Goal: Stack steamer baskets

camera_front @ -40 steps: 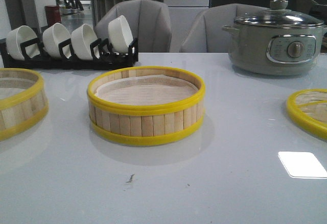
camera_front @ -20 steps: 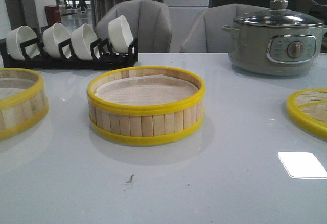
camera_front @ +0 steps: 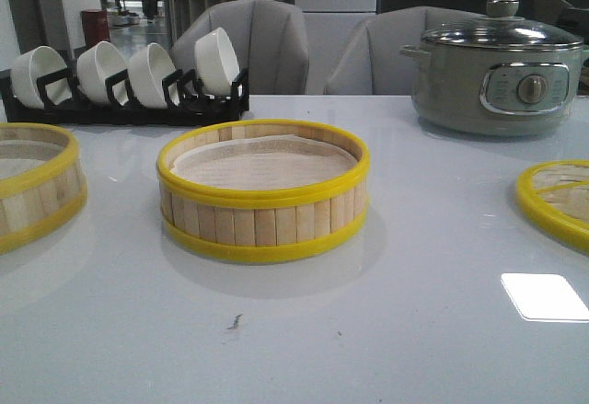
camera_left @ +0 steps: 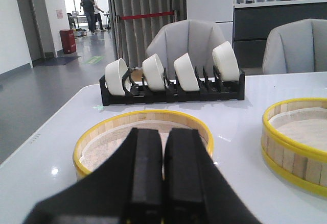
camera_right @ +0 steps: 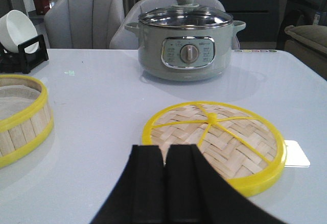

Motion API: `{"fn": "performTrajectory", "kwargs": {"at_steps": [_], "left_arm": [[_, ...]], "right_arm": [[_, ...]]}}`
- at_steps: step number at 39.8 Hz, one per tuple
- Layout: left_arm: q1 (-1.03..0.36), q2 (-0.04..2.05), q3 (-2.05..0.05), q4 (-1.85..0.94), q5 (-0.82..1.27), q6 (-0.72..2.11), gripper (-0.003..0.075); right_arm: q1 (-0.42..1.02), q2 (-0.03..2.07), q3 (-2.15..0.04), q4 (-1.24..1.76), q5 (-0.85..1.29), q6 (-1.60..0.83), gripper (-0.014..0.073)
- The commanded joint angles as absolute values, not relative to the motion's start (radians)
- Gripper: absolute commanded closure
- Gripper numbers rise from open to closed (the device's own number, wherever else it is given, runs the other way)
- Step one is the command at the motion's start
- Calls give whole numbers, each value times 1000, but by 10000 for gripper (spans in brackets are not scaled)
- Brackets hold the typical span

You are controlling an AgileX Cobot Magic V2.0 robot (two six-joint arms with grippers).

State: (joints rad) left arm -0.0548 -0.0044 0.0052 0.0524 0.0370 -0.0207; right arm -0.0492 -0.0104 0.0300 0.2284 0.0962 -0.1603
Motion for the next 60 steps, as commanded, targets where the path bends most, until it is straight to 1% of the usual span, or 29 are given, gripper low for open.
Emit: {"fn": "performTrajectory", "kwargs": {"at_steps": [1, 60], "left_arm": [[-53, -17, 7, 43, -53, -18, 634], [-53, -17, 7, 41, -37, -18, 634]], "right_arm": [[-51, -31, 15, 221, 15, -169, 529], [-51, -31, 15, 221, 15, -169, 529]]}}
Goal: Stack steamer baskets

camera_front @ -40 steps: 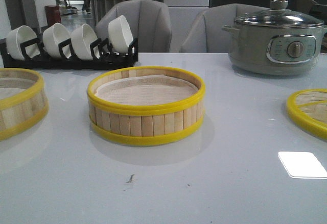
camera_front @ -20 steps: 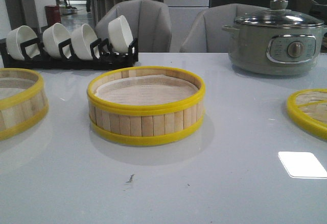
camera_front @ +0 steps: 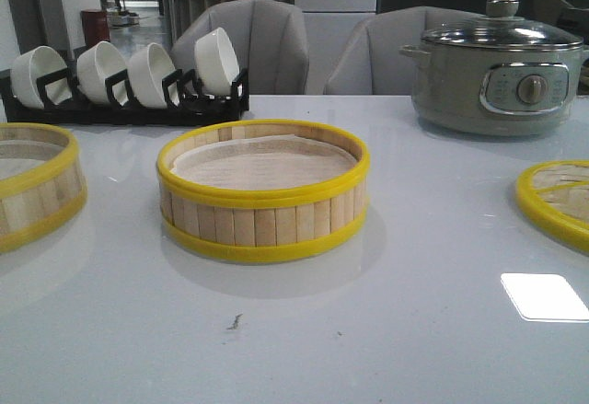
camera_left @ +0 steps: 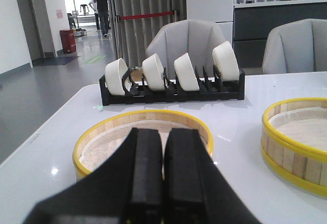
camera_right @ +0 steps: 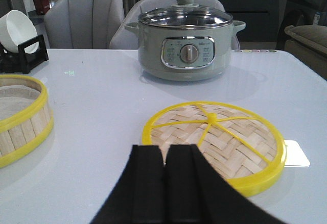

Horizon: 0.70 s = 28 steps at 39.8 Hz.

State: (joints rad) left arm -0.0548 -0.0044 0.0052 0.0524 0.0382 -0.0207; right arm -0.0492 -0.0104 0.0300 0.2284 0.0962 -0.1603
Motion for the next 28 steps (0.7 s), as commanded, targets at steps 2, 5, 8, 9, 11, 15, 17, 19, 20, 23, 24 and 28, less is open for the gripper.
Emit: {"fn": "performTrajectory", "kwargs": {"at_steps": [2, 5, 8, 9, 11, 15, 17, 19, 20, 23, 24, 28], "left_arm": [[-53, -17, 7, 41, -31, -18, 634], [-53, -11, 0, 30, -29, -20, 634], [-72, 32, -37, -8, -27, -23, 634], [-83, 73, -59, -12, -25, -23, 634], [-110, 148, -110, -12, -23, -23, 634], [-152, 332, -251, 9, -10, -23, 634], [-162, 428, -343, 19, 26, -23, 634], [-167, 536, -462, 20, 94, -23, 634], [-167, 588, -526, 20, 138, -23, 634], [-167, 709, -707, 38, 263, -23, 634], [-167, 766, -773, 42, 330, -23, 634], [-167, 899, -985, 47, 515, -23, 634]], "right_arm": [[-51, -31, 15, 221, 15, -169, 529], [-51, -31, 15, 221, 15, -169, 529], [-51, -31, 15, 221, 15, -169, 529], [-51, -31, 15, 221, 15, -169, 529], [-51, -31, 15, 221, 15, -169, 529], [-51, -31, 15, 221, 15, -169, 529], [-51, -31, 15, 221, 15, -169, 529], [-51, -31, 15, 221, 15, -169, 529], [-51, -31, 15, 221, 15, -169, 529], [-51, -31, 15, 221, 15, -169, 529], [-51, -31, 15, 221, 15, -169, 529], [-51, -31, 15, 221, 15, -169, 529]]}}
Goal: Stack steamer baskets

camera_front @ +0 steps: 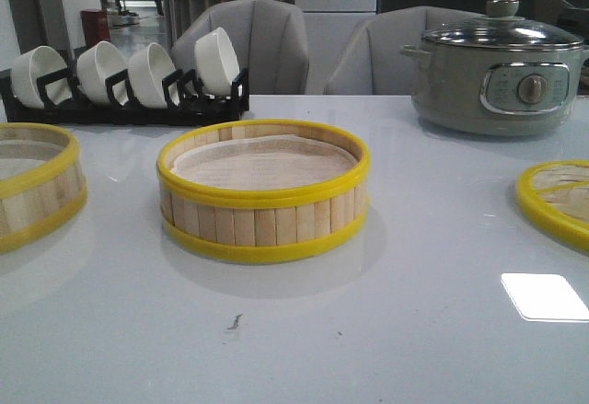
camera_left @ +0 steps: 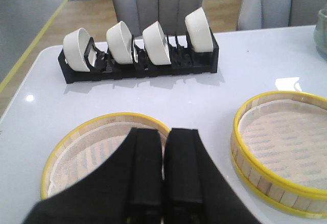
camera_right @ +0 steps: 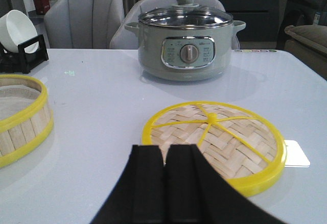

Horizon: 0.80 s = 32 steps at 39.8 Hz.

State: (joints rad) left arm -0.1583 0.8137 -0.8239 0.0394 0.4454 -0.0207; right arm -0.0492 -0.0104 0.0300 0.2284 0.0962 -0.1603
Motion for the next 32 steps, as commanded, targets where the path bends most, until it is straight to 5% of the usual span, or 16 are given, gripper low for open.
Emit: {"fn": "performTrajectory", "kwargs": {"at_steps": [1, 10, 32], "left_arm": [[-167, 931, -1036, 52, 562, -23, 634], [-167, 1078, -1239, 52, 777, -23, 634], [-167, 1124, -1239, -13, 756, -23, 634]], "right_arm": [[-51, -31, 15, 221, 15, -169, 529], [-51, -31, 15, 221, 15, -169, 529], [-51, -31, 15, 221, 15, -169, 529]]}}
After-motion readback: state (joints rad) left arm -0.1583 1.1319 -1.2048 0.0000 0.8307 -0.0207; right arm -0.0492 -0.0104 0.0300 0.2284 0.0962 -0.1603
